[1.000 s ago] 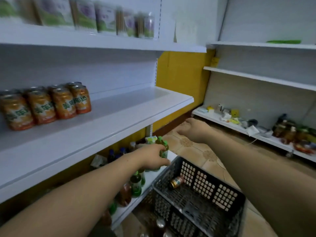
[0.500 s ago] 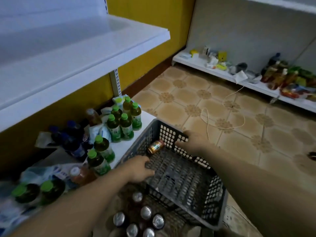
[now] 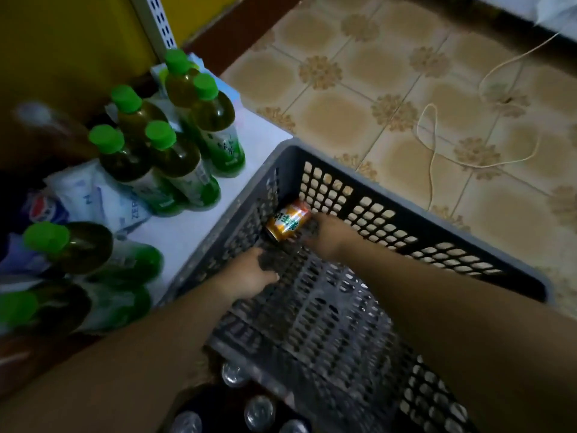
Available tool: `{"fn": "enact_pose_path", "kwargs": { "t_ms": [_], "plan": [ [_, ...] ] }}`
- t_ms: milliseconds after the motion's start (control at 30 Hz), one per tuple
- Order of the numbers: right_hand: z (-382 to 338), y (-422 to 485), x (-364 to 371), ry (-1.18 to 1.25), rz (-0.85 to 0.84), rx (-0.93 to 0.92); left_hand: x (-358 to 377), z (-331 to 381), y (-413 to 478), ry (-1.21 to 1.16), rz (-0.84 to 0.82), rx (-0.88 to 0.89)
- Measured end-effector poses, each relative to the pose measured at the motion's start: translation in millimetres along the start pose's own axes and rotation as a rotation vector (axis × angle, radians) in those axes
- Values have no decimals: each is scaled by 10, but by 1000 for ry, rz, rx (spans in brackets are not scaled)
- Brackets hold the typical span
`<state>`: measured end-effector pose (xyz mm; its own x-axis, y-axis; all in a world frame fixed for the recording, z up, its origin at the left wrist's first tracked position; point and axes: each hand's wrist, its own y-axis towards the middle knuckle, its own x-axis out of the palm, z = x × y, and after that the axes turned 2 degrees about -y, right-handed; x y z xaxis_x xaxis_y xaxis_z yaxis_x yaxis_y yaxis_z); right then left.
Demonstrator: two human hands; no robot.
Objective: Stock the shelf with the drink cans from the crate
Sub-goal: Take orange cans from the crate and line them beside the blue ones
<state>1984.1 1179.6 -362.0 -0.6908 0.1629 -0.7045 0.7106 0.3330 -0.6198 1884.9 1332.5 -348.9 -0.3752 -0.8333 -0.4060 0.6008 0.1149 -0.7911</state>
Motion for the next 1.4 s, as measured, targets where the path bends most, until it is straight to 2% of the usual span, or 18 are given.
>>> {"fn": "enact_pose_path", "kwargs": {
  "t_ms": [233,367,433,500,633,800,933,1033,1133,1400],
  "plan": [
    [171,1025,612,-366,67,-162,88,-210,851,-70,43,-110],
    [203,1172,817,-577,210,-117,113,-324,1063,-105,43,-135],
    [235,1152,900,-637,230,-138,145,-388,1092,-130,28,-149],
    [289,1141,951,-563,189,-109,167,-404,1089,-162,17,-153],
    [329,950,961,-99,75,115,163,-359,985,-264,36,-134],
    [191,169,885,345,89,85,193,-243,520,-451,83,-93],
    [-122,-595,639,657,145,51,100,-26,-145,-702,53,-44],
    [-379,-1151,417,758,194,6,-17,126,-690,-777,95,66],
    [-624,-1718,140,818,221,-131,-213,287,-1265,-838,181,211],
    [-1361,-3096,-582,718,284,-499,-797,471,-3057,-793,344,544]
  ]
}}
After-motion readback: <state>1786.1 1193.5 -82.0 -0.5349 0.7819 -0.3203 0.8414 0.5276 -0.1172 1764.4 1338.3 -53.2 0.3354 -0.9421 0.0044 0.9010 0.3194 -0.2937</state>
